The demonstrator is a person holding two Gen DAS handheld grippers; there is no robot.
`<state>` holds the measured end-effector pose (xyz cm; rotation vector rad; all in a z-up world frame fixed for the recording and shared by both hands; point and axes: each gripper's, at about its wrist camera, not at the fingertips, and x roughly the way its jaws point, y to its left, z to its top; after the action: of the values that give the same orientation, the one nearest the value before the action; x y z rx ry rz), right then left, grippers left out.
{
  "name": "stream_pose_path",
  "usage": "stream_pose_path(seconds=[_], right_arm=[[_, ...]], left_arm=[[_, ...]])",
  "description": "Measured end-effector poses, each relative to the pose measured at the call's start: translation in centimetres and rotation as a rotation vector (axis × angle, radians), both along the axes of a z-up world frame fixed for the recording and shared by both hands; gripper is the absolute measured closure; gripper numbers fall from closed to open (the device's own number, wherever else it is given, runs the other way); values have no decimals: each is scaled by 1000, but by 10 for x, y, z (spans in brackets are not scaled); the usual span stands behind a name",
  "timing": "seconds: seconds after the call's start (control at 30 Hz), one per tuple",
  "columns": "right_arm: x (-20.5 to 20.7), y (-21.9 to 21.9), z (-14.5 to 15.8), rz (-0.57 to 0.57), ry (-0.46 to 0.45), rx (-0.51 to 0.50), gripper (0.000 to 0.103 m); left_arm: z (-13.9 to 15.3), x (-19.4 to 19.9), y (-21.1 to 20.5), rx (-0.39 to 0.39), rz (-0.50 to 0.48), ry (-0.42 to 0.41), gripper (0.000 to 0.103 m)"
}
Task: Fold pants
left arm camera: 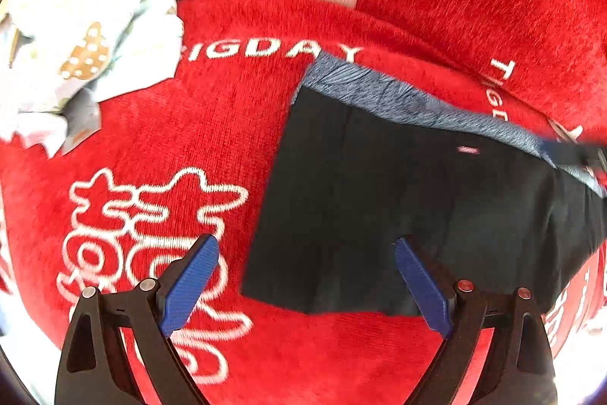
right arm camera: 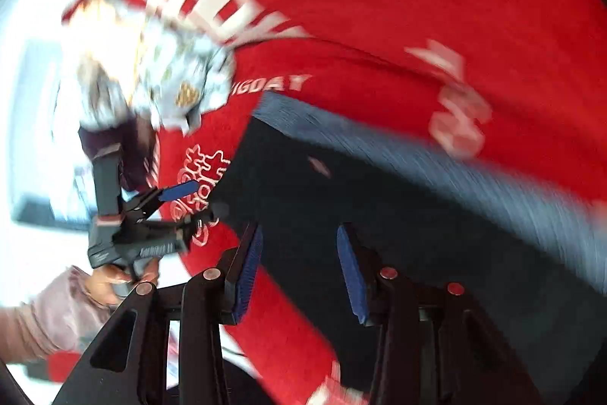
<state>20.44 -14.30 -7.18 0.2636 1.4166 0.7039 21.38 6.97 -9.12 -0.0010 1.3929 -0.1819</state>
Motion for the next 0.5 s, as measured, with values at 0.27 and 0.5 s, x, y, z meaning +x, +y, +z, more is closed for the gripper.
stream_pose_path(seconds=[0.27,0.5], right_arm=[[82,113,-49,272,-62,-139,51],[98,138,-74,354,-73,-280,49]], left_arm=[[-26,5,14,-152,-87,-25,23],[-27,9,25,-193,-86,-58,45]])
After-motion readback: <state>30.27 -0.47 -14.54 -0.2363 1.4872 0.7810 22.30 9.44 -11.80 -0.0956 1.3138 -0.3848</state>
